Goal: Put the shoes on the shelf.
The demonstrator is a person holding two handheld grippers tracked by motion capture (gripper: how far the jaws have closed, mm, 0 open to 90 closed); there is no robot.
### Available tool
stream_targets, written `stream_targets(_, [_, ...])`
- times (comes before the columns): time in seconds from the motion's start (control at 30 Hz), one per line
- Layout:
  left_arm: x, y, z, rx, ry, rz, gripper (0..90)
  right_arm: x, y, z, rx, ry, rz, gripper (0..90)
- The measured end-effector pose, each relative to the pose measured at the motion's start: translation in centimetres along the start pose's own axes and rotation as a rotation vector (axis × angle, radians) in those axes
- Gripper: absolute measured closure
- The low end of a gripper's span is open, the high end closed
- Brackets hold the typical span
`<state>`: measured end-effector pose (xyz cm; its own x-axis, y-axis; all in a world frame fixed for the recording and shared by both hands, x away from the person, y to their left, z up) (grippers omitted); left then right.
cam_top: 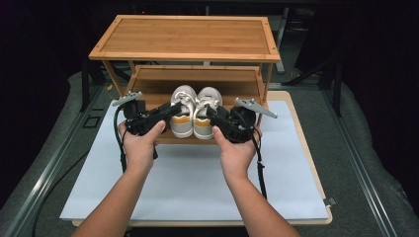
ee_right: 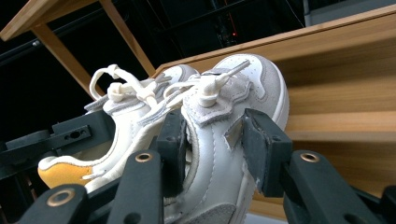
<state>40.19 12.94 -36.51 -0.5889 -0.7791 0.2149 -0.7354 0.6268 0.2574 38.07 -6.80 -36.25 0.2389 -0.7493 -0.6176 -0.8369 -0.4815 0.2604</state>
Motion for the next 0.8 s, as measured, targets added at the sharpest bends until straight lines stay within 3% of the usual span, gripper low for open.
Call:
stream_targets(0.2, [-1.0,-1.2,-0.4,-0.006,0.018,0.004,55.8,0.3,-1.2,-0.9,-0.017,0.007,0.016,60.8])
stream_targets(0.5, [-2.2,-2.8,-1.1,-0.030,0.004,-0.012,55.8,1.2,-3.3,-1.7,-0.017,-0.009,0.007,60.8])
stream_targets(0.8, [-3.5,-4.3,-1.3,-0.057,0.058,0.014,55.7,2.3,-4.7,-2.4,-0.037,-0.053,0.005,60.7])
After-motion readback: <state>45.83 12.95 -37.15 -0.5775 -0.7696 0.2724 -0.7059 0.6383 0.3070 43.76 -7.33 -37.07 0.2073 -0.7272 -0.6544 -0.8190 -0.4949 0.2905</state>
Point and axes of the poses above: each handheld gripper's, and its own axes: y roughly backward along the jaws, z roughly out of its underside, x roughly to its right, the point moved 5 cm from there along -y, roughly forward along the jaws, and after that the axes turned 14 degrees about -y, right-handed, at the moved point
